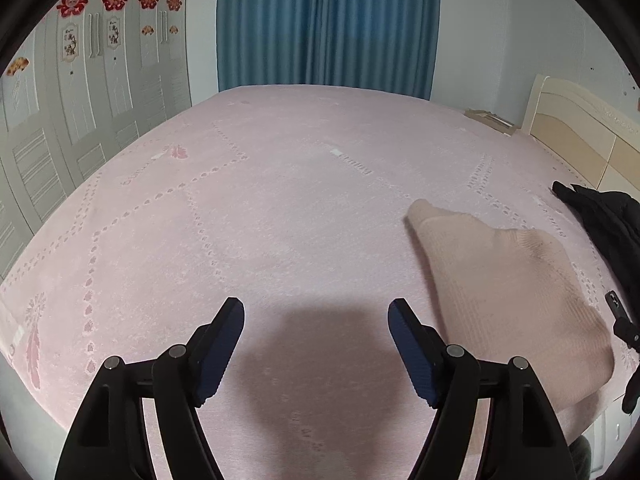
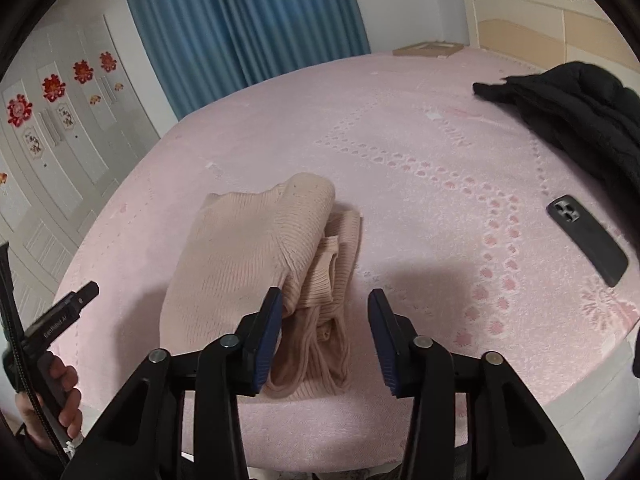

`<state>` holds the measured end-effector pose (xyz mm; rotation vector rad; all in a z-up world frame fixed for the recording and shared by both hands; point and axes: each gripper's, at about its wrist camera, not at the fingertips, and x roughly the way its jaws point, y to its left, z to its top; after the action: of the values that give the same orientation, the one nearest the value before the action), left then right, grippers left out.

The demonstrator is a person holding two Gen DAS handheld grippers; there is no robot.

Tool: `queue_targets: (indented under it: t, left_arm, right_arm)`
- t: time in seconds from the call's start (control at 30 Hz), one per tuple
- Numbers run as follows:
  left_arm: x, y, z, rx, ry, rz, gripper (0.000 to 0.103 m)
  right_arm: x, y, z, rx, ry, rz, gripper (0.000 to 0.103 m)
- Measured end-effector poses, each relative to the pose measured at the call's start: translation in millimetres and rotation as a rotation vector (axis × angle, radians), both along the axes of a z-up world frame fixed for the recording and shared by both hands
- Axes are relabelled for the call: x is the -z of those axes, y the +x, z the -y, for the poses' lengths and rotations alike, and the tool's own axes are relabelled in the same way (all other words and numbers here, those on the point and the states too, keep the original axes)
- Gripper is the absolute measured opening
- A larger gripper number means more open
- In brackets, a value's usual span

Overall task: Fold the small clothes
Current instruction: 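Open the left tool and withdraw both tools from the sweater, then grasp the beige sweater edge with the right tool and lift it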

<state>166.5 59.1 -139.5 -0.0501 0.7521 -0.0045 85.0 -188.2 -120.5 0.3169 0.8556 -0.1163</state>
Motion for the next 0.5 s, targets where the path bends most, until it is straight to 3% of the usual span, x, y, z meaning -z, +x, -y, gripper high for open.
queue_targets:
  t: [0.07,0.27,0.4,0.5]
  left_arm:
    - [14,0,-11,-0.007,-0.011,-0.024,0.073]
    - [65,13,-50,-0.060,-0.190,-0.176,0.071]
    - [81,14,-64,-0.093,-0.281,-0.194,0.071]
    - [79,15,-61,-0.084,-0.296,-0.180,0.071]
  right_arm:
    - [7,4,0,-0.024,0.032,-0.023,0.032]
    - [25,6,-1,-0.052,0.128,-0.001,0.033]
    - [31,16,-6,-0.054,0.167,0.019,0.039]
    - [36,30,-11,-0.053,0.160,0.005,0.040]
